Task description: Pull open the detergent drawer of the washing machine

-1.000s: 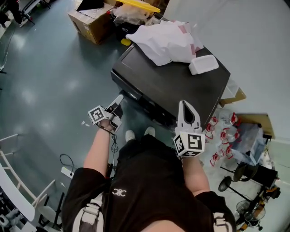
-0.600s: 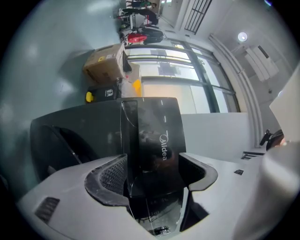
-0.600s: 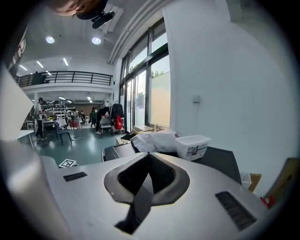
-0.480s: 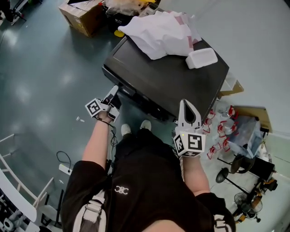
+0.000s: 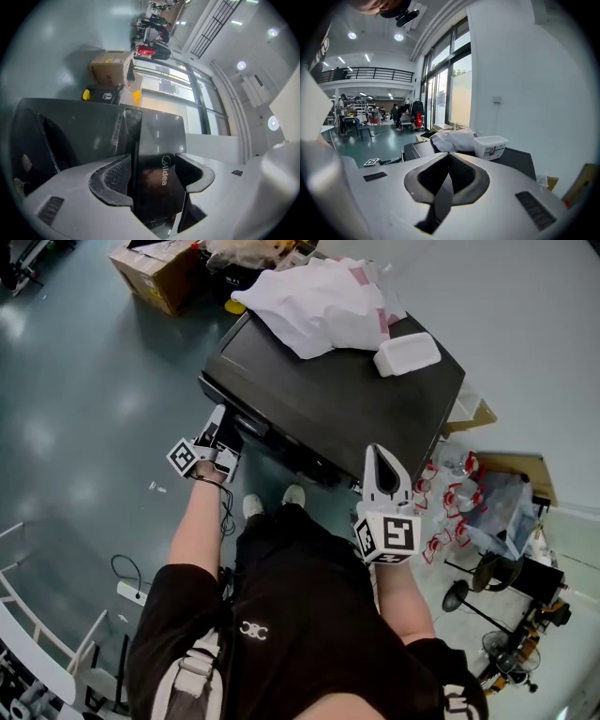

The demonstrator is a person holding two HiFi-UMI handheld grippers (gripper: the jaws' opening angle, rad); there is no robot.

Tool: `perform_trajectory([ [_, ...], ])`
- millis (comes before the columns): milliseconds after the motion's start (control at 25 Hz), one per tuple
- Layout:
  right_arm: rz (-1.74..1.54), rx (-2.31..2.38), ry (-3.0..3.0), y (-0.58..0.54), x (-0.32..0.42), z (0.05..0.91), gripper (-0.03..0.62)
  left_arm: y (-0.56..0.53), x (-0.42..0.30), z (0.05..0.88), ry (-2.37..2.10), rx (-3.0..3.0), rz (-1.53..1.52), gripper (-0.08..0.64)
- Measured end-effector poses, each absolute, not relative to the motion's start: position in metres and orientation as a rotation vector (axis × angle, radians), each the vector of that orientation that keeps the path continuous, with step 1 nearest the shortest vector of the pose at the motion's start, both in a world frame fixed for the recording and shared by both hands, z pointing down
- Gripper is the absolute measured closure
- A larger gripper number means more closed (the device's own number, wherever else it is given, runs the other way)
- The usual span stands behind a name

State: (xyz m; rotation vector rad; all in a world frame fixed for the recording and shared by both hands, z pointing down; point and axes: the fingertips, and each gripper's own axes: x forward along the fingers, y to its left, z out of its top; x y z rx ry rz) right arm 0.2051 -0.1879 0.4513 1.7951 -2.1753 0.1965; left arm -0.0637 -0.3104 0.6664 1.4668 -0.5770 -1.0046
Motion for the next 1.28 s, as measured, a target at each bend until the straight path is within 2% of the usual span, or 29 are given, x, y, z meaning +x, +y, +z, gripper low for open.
perform_trajectory([
  [80, 0.191, 1.785, -2.173, -0.186, 0.205, 0.452, 0.591, -0.312, -0.063, 0.662, -0.555, 1.474, -1.034, 0.292],
  [360, 0.197, 1.781, -2.140, -0.183, 0.211, 0.457, 0.591, -0.311, -0.063, 0.661, -0.524, 1.435, -1.097, 0.307],
  [960, 0.196, 1.733, -2.166, -0.185, 0.198, 0.458, 0.589, -0.304, -0.067, 0.667, -0.509, 1.397, -1.155, 0.410],
  [1280, 0.184, 1.734, -2.164, -0.189, 0.202, 0.456, 0.591, -0.291, -0.079, 0.673, -0.530, 1.385, -1.153, 0.414],
])
